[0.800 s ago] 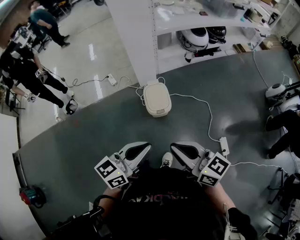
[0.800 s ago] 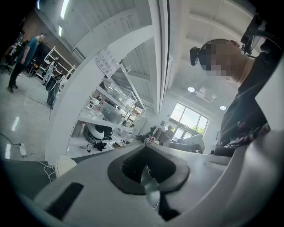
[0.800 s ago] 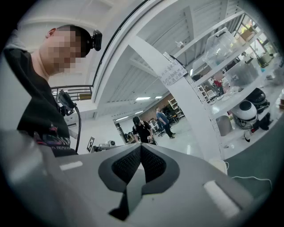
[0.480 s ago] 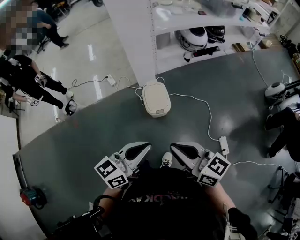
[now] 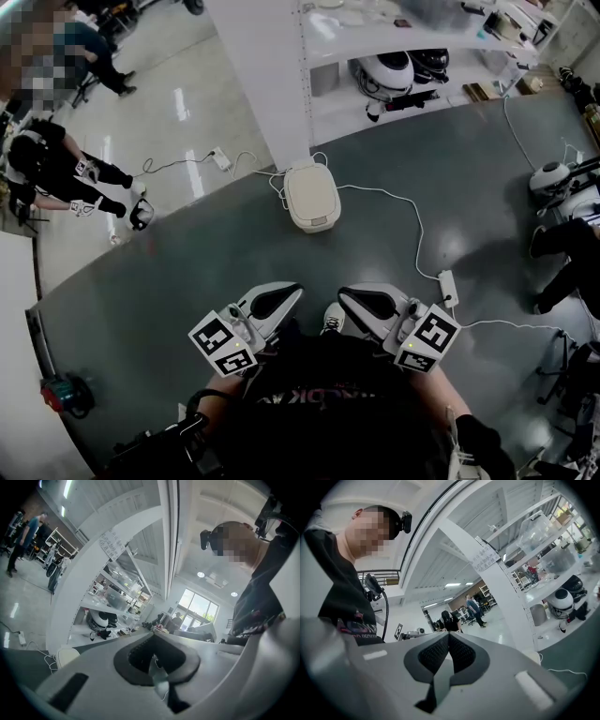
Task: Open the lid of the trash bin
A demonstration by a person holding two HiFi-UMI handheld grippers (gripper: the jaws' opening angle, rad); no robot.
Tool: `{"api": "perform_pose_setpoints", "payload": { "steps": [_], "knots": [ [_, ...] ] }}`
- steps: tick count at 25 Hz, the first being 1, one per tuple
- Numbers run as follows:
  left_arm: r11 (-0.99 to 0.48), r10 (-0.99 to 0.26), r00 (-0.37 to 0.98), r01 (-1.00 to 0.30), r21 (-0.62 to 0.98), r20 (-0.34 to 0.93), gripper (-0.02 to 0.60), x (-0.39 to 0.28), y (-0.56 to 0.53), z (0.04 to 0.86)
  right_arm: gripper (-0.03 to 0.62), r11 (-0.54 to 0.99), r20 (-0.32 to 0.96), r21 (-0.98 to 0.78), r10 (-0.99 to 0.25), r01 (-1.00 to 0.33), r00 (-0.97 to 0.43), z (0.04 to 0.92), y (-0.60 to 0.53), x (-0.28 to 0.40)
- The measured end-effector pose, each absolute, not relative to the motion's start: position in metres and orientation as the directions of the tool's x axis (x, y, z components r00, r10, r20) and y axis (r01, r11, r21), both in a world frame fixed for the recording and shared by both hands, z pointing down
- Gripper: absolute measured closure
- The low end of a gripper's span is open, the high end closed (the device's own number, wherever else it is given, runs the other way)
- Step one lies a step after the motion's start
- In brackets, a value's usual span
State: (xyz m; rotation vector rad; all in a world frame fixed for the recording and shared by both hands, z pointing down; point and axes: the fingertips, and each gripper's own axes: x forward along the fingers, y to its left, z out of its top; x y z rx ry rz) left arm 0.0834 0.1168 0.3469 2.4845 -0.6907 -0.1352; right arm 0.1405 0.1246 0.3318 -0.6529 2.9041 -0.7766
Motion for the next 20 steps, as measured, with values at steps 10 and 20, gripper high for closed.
{"api": "perform_pose_setpoints", "payload": {
  "steps": [10, 20],
  "knots": [
    [-0.717, -0.515, 0.857, -0.451, 0.532, 0.032, 0.581, 0.079, 0.117, 0.34, 0.586, 0.79, 0.046, -0.492, -0.395, -0.365, -0.918, 0.329, 0.127, 0.135],
    [-0.713, -0.531, 0.847, -0.467, 0.524, 0.033, 0.581, 0.068, 0.121, 0.329, 0.588, 0.79, 0.026, -0.5, -0.395, -0.354, -0.918, 0.32, 0.128, 0.126]
  ]
}}
